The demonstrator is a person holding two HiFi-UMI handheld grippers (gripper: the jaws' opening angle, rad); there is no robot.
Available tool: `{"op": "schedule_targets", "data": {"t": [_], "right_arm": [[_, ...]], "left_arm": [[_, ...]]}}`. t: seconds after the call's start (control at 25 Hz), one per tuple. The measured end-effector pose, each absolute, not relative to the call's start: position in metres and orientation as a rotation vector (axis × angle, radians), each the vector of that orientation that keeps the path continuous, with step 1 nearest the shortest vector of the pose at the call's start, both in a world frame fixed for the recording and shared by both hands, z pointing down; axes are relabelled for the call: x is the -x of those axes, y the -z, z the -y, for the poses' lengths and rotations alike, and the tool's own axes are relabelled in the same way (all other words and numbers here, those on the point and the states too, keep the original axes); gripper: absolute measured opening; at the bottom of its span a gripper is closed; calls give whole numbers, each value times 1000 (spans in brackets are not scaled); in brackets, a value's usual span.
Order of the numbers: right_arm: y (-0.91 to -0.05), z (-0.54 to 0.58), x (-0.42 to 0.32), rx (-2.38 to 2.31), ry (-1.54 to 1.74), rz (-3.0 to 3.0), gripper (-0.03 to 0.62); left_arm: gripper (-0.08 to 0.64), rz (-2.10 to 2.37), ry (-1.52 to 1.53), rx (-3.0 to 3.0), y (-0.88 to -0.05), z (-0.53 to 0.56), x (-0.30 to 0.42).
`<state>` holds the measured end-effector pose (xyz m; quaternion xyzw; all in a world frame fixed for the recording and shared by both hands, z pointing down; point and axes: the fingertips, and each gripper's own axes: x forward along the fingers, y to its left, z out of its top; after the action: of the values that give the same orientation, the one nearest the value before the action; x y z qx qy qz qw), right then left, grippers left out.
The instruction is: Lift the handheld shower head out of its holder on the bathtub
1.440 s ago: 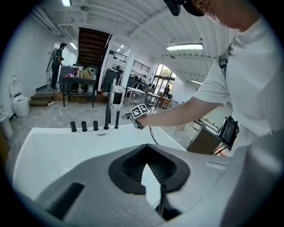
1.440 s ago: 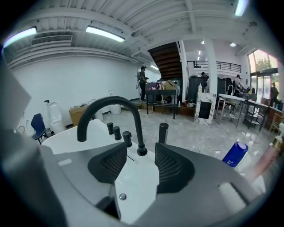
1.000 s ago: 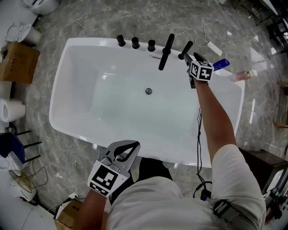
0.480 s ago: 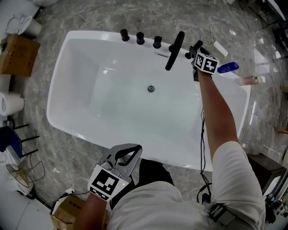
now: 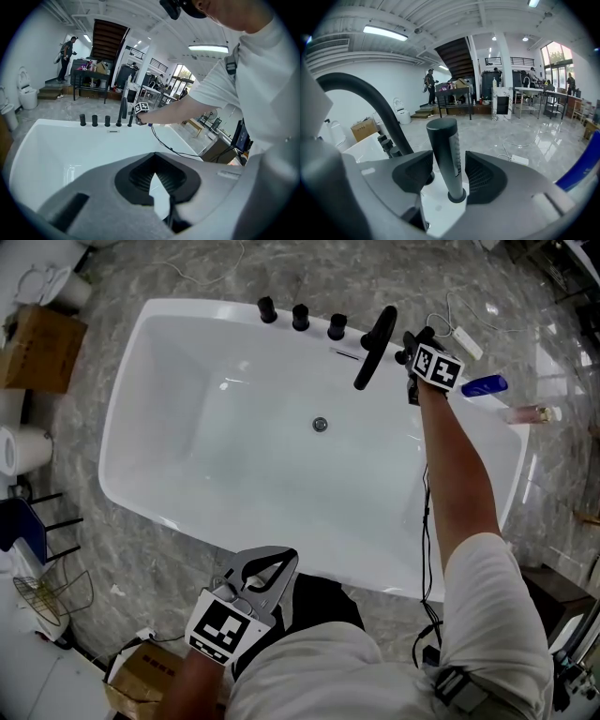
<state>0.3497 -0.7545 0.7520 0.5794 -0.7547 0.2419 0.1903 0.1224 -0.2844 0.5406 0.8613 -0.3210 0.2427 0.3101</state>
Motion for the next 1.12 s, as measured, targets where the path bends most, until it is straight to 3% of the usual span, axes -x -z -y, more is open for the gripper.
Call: {"op": "schedule_targets", "data": {"t": [0.2, 1.12], "right_arm": [[-758, 760, -351, -1634, -662, 2098, 152], [-742, 740, -343, -1541, -535, 2078, 143]], "left_arm": [[6, 853, -644, -2247, -547, 281, -119], [6, 867, -629, -2258, -544, 275, -115]]}}
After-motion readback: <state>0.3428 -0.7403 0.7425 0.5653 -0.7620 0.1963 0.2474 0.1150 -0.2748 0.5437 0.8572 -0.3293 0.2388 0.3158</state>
